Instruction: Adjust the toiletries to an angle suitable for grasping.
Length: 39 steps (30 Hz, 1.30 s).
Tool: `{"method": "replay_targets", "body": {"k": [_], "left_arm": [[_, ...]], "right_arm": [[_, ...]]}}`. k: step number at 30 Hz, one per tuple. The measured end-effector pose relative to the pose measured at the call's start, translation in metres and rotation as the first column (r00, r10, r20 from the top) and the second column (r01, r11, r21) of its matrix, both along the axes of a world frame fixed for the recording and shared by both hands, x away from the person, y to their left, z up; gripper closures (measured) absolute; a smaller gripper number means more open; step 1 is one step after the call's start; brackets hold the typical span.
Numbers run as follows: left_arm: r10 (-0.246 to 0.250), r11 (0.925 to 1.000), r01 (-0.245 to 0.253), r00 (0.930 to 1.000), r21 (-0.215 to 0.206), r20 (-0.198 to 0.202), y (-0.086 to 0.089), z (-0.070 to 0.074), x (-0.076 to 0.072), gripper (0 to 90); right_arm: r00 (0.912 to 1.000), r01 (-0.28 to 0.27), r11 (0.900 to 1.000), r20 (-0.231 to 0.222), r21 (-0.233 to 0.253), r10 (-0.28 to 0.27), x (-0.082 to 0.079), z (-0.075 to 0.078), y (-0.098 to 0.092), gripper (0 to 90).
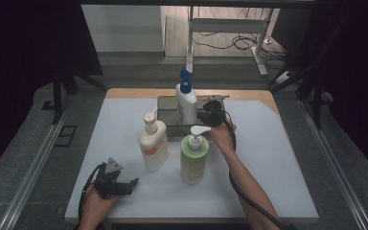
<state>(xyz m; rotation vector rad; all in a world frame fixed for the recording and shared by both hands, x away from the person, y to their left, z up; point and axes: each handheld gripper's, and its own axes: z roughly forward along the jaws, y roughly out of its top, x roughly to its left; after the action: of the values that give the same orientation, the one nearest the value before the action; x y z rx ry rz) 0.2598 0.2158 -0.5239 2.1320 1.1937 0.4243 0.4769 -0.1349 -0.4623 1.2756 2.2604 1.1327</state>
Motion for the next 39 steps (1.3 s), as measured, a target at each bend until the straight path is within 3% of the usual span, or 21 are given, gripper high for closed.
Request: {"method": "replay_targets", "body": {"k": [13,32,39], "left_arm": [[0.000,1.0000,0.000,1.0000,0.000,0.000,0.0000,0.0000,0.0000,10.8],[0.000,1.0000,0.000,1.0000,0.000,-0.001,0.0000,0.0001,0.0001,10.8],[0.000,1.0000,0.000,1.0000,0.000,-0.001,0.0000,0.0001,0.0000,10.8]], "right_arm": [[0.9996,0.021,0.997,-0.015,-0.069,-0.022,0.0011,-0.0030,0.0020,89.6],[0.9985,-0.024,0.998,-0.050,-0.051,0.022,-0.0061,-0.0042,0.0045,89.7],[0.9981,-0.031,0.997,-0.056,-0.075,0.027,-0.0068,-0.0072,0.0095,89.7]]}}
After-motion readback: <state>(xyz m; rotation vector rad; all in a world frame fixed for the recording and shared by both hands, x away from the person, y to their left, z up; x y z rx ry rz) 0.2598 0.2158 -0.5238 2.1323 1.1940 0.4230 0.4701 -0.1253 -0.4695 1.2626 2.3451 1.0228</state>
